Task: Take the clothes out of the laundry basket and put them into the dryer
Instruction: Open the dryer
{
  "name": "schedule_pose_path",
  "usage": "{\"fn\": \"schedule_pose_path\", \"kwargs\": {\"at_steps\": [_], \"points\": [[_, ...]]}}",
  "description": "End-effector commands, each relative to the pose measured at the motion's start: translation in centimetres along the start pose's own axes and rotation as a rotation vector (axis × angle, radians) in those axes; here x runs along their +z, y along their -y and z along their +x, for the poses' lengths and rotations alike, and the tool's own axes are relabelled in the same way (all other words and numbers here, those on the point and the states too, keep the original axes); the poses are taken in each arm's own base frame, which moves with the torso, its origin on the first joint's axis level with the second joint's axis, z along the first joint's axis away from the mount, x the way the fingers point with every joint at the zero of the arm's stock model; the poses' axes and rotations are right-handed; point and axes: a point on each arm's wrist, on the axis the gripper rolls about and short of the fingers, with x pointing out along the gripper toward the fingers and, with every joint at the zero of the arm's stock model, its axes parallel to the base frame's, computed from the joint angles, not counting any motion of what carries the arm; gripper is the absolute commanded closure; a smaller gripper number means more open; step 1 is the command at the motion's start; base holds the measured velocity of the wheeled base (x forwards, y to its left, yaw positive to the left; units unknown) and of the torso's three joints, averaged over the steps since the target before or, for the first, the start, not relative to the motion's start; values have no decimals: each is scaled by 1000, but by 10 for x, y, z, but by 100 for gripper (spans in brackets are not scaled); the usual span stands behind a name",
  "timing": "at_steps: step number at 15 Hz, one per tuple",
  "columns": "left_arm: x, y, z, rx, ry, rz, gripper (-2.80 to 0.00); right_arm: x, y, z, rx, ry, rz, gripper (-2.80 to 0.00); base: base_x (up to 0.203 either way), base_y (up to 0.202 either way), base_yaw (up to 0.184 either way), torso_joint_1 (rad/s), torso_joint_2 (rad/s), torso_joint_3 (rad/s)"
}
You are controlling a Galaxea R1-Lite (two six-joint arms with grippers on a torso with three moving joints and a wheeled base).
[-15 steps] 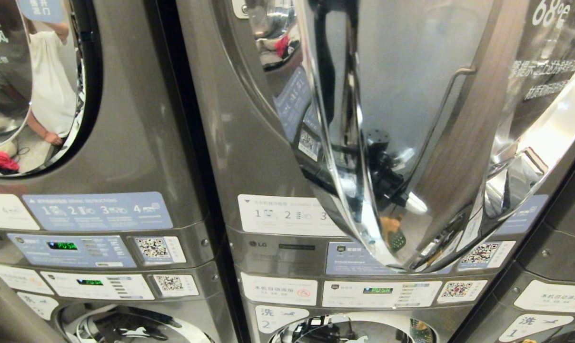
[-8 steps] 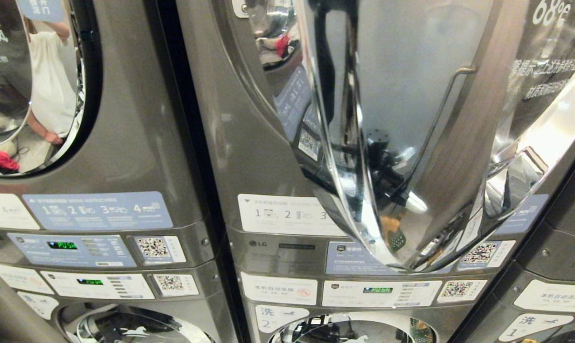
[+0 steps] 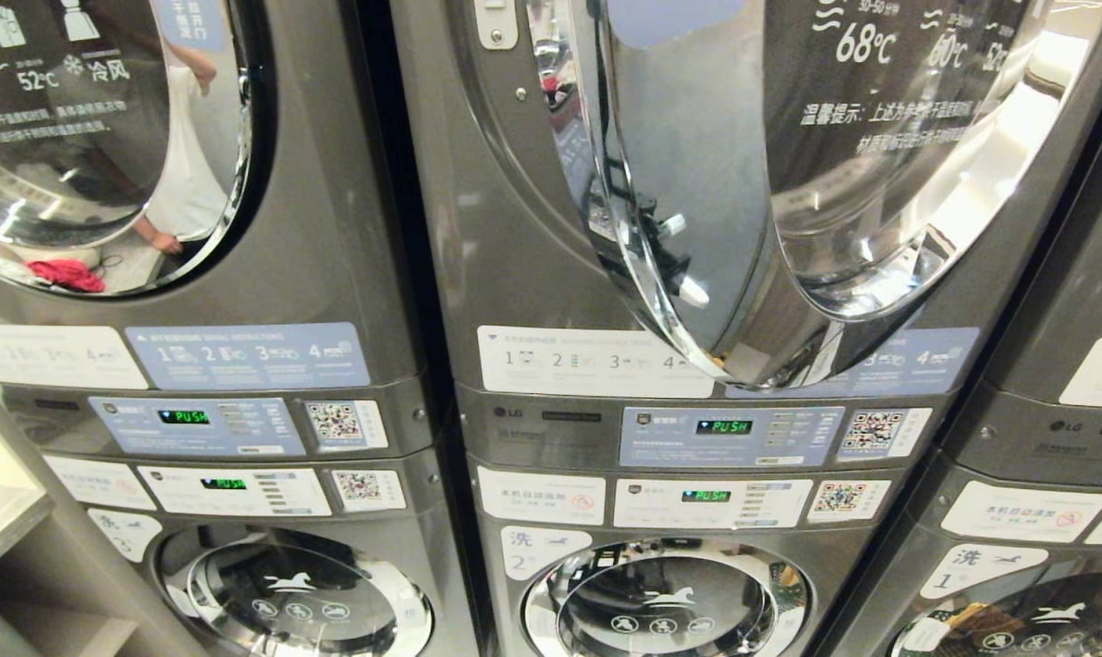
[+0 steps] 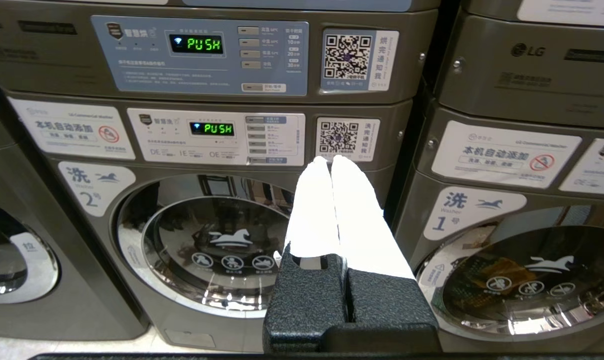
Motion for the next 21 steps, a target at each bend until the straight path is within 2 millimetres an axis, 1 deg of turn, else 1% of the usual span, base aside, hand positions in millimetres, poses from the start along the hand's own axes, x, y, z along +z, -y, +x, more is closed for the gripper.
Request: {"fn": "schedule_pose_path", "kwargs": {"at_steps": [1, 10, 11, 12, 14, 15, 16, 18, 21], "points": [[0, 0, 0, 0, 0, 0, 0, 0, 0, 0, 1, 3, 0, 0, 0, 0, 0, 0, 0, 0], [0, 0, 0, -6, -2, 10, 0, 0, 0, 0, 1, 3, 3, 0, 0, 0, 0, 0, 0, 0], [1, 0, 0, -16, 5, 47, 0, 0, 0, 0, 1, 3, 3, 0, 0, 0, 0, 0, 0, 0], [9, 1, -4, -44, 45, 59, 0, 0, 0, 0, -1, 3, 3, 0, 0, 0, 0, 0, 0, 0], [43, 3, -14, -152, 134, 72, 0, 0, 0, 0, -1, 3, 2, 0, 0, 0, 0, 0, 0, 0], [59, 4, -14, -186, 129, 73, 0, 0, 0, 0, 1, 3, 0, 0, 0, 0, 0, 0, 0, 0], [80, 5, -8, -217, 101, 65, 0, 0, 0, 0, -1, 2, 1, 0, 0, 0, 0, 0, 0, 0], [120, 6, 19, -267, 38, 38, 0, 0, 0, 0, 1, 1, 1, 0, 0, 0, 0, 0, 0, 0], [174, 11, 73, -411, -13, 6, 0, 0, 0, 0, 1, 3, -8, 0, 0, 0, 0, 0, 0, 0]]}}
